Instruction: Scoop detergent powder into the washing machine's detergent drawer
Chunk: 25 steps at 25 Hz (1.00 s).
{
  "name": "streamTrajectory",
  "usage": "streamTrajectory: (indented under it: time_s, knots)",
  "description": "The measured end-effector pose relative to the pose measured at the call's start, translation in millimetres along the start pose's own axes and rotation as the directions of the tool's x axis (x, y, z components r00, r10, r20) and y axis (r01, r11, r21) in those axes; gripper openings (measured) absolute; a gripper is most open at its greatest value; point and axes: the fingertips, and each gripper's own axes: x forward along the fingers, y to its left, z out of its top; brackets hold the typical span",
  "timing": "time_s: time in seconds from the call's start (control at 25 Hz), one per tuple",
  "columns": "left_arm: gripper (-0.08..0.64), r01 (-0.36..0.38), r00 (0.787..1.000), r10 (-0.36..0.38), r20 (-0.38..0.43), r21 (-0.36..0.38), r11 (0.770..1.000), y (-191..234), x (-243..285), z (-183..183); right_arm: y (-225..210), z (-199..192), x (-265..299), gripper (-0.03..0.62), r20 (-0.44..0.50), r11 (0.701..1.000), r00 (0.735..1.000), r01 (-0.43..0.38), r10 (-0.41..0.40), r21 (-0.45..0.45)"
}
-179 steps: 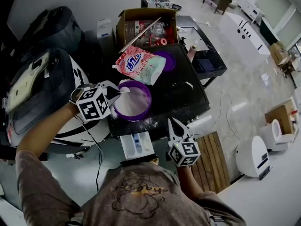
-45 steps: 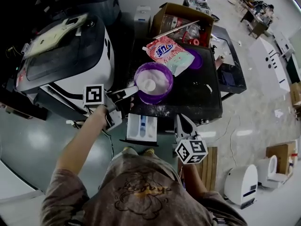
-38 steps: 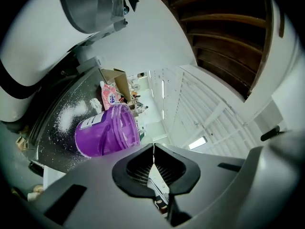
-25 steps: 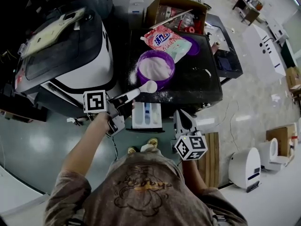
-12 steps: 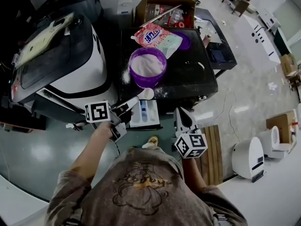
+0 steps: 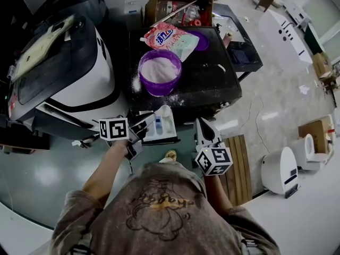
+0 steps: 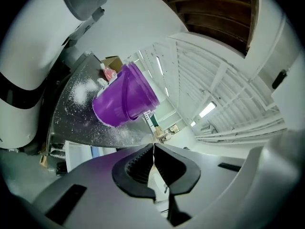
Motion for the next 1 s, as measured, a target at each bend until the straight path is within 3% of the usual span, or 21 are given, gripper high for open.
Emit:
streamTrajectory:
  time_s: [0.28, 0.52, 0.76, 1.0]
  knots:
    - [0.023, -0.051, 0.996, 0.057, -0.073, 0.071, 0.996, 14.2, 11.6, -20.2, -5.0, -6.0, -6.7, -0.008, -0.014, 1.000, 1.000, 0.010, -0.010, 0.010]
    - [0.023, -0.116, 0.979, 0.148, -0.140, 0.217, 0.969, 24.9, 19.6, -36.2, -7.0, -10.0, -12.6, -0.008, -0.019, 1.000, 1.000, 0.019, -0.018, 0.020]
    - [0.023, -0.164, 0.947, 0.248, -0.204, 0.359, 0.919, 33.5, 26.4, -56.4, -11.7, -12.8, -20.5, -0.008, -0.020, 0.999, 0.999, 0.035, -0.035, 0.024]
    - [0.023, -0.181, 0.918, 0.328, -0.222, 0.500, 0.847, 34.0, 31.0, -66.7, -16.0, -15.5, -26.6, -0.008, -0.021, 0.998, 0.998, 0.054, -0.054, 0.029]
